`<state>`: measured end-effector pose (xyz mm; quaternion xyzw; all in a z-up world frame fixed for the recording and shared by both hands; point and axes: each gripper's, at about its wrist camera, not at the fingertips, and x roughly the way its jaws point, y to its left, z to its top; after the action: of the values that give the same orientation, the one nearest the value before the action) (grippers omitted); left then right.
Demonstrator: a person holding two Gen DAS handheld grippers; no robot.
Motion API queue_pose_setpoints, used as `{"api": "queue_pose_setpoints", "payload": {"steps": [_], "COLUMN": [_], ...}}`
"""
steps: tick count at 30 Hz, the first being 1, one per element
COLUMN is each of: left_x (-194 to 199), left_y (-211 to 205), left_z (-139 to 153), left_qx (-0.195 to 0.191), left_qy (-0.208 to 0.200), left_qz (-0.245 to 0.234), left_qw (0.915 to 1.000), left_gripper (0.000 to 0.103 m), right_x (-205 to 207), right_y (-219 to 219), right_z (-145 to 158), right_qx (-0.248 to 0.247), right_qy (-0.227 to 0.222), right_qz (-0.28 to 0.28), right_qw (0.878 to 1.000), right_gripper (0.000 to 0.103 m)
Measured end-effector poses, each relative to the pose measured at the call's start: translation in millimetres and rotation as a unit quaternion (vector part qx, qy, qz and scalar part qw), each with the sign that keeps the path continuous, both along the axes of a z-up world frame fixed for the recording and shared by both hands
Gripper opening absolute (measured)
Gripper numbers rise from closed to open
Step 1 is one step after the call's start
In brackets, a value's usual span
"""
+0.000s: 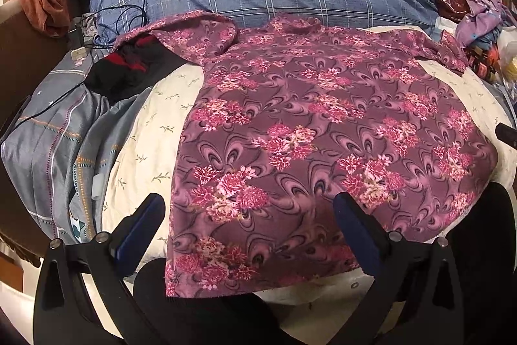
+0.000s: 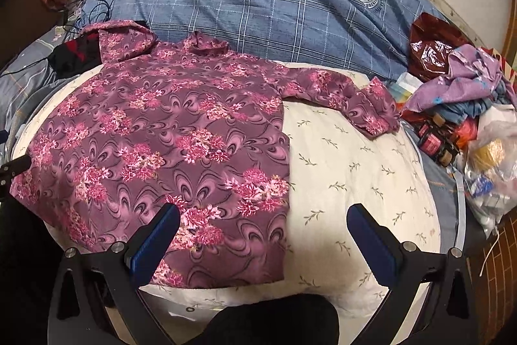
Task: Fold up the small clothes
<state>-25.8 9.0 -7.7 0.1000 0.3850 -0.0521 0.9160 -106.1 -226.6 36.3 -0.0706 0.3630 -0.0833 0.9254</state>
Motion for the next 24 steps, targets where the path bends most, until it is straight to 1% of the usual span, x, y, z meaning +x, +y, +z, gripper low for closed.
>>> {"api": "queue_pose_setpoints", "payload": {"steps": [9,17,24], "left_x": [-5.8,-8.4,-10.1], "left_y": [0.4,-1.6,-2.7], "left_z": [1.9,2.3,1.2], "left_qx": [-0.011,-0.011,-0.012], "left_qy": [0.002,0.002,0.003], "left_qz": [-0.009,-0.015,-0.017], "left_qw": [0.9999,0.9998,0.9998], "left_gripper": [0.103,0.103,0.103], "right_x": [-8.3,-10.2,-10.5], "right_y": [-0.7,0.7,6.9], "right_z": [4.6,4.8,2.1], "right_qx": [0.002,0.001,0.000], "right_qy": [-0.007,-0.007,-0.004], "right_qz": [-0.001,0.000,0.012], "right_qw": [1.000,1.000,1.000], "right_gripper": [0.103,0.103,0.103]}}
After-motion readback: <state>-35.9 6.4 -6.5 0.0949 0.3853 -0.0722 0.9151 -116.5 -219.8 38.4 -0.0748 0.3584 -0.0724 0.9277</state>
